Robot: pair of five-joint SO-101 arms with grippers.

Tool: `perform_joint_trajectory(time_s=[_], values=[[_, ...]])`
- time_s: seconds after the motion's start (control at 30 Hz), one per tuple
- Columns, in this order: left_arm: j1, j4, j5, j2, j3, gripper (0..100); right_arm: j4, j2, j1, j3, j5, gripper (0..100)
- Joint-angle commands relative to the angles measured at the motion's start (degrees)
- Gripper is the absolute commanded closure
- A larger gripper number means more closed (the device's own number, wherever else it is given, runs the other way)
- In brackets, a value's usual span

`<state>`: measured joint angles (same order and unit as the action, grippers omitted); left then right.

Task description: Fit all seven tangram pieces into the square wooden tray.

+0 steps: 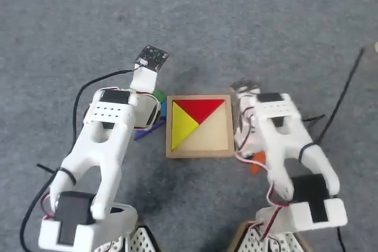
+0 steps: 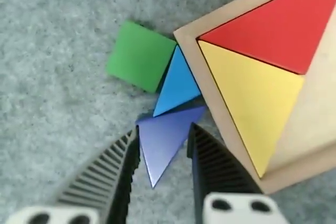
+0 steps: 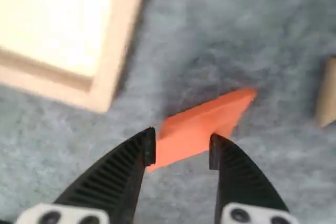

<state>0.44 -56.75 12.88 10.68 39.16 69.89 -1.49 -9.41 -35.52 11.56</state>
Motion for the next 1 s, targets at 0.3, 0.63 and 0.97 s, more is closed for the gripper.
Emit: perform_joint_trajectory(time_s=[0.3,0.63,0.97], values=[[-0.4,2.2,-0.4,2.5,-1.8,86,-2.8,-7.3,9.3,7.2,4.7,80.8],[-0.4,2.2,-0.4,2.5,-1.8,86,-2.7,-7.6,9.5,7.3,4.4,89.7],[-0.4,2.2,-0.4,2.5,-1.7,86,-2.5,-7.5,11.1,12.4,4.2,96.3]])
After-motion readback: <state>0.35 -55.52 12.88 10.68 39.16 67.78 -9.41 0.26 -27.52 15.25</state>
